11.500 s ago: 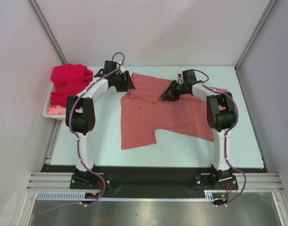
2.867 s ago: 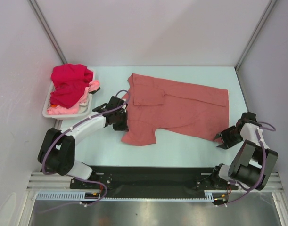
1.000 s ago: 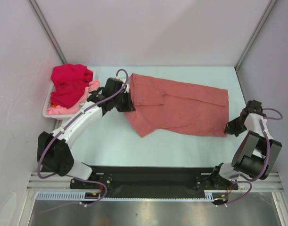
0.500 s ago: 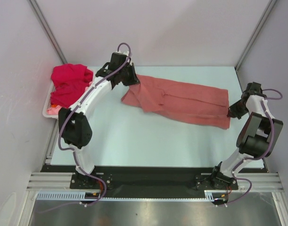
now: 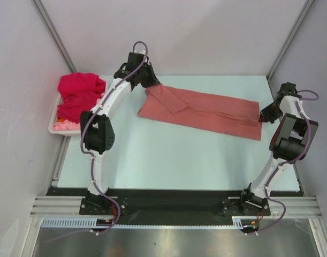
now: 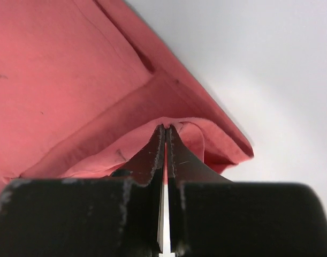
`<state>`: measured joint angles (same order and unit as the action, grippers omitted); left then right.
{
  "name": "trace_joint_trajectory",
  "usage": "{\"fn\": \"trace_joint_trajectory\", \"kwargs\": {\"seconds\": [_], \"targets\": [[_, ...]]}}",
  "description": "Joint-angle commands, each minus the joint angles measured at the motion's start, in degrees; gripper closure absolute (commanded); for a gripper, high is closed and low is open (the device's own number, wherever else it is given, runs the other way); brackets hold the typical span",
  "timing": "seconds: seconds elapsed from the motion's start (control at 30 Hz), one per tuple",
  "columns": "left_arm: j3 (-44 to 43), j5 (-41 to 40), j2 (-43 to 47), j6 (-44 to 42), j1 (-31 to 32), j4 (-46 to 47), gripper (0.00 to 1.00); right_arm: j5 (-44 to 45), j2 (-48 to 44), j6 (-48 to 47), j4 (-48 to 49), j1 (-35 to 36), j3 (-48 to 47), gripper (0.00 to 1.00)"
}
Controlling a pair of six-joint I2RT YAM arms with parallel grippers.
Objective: Fold and stack the t-shirts
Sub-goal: Fold the tshirt
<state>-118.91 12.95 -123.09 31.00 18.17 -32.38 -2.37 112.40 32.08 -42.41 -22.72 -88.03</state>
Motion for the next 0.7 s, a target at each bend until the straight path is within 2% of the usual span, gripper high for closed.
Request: {"fn": "trace_joint_trajectory", "kwargs": {"seconds": [0.0, 0.3, 0.67], "targets": [[-3.96, 0.85, -1.28, 1.69, -0.59, 2.15, 1.00, -0.61, 2.47, -0.96, -1.09, -0.22, -3.90, 1.00], [-3.43, -0.73, -2.77, 2.30, -2.09, 2.23, 1.00, -4.13, 8.00, -1.75, -2.14, -0.57, -8.91, 1.00], [-3.96, -0.12, -5.32, 2.75, -2.97, 1.97, 0.99, -4.84, 10.65, -1.75, -3.29, -0.39, -11.90, 1.00]]}}
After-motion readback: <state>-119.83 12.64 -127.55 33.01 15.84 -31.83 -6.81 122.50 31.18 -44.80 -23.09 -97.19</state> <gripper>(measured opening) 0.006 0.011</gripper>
